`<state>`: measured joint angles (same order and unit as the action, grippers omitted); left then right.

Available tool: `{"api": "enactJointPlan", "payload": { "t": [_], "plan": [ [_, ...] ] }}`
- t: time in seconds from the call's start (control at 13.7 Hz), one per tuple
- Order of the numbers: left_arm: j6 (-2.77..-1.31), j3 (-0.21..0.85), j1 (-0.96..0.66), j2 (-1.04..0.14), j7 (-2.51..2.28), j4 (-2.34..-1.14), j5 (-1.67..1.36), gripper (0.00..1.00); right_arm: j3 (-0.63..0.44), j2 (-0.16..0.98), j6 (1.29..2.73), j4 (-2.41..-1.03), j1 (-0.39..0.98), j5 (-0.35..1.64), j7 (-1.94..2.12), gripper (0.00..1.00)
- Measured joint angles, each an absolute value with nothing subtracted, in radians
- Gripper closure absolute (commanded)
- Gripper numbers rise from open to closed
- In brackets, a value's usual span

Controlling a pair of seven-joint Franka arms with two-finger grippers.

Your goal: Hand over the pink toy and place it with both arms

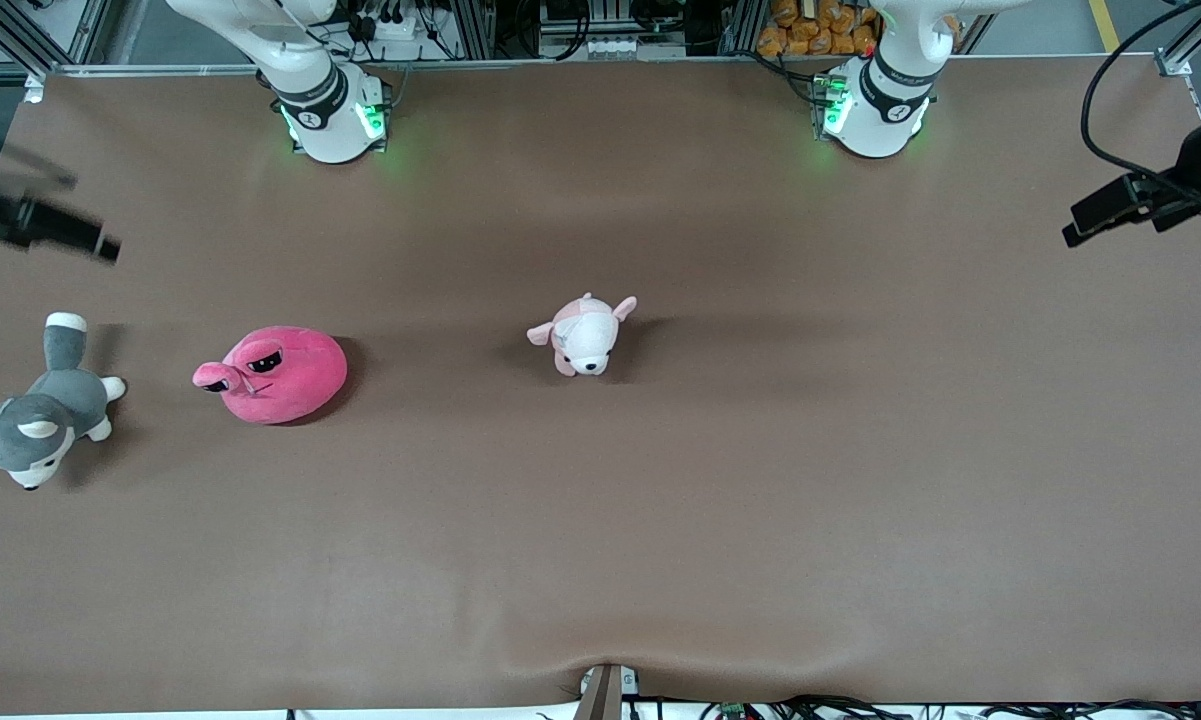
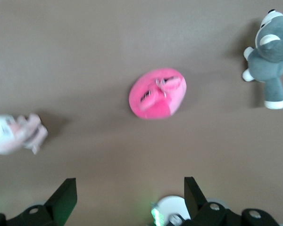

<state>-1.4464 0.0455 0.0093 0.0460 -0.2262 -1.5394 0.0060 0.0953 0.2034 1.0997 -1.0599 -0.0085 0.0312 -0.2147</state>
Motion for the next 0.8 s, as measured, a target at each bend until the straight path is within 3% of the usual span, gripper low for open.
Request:
{"api": "enactJointPlan", "payload": {
  "t": [0.29,0.58,0.8],
  "plan": [
    [-1.455,-0.025,-0.037,0.122,-0.195,-1.626,0.006,0.0,0.088,0.148,1.106,-1.127,0.009,0.016,-0.145,0.0],
    [-1.459,-0.027,-0.039,0.139,-0.098,-1.645,0.006,0.0,0.076,0.021,1.3,-1.373,-0.104,0.078,0.005,0.0],
    [-1.461,0.031,-0.045,0.139,-0.124,-1.653,0.006,0.0,0.098,-0.1,1.34,-1.514,-0.095,0.079,0.015,0.0]
  ]
}}
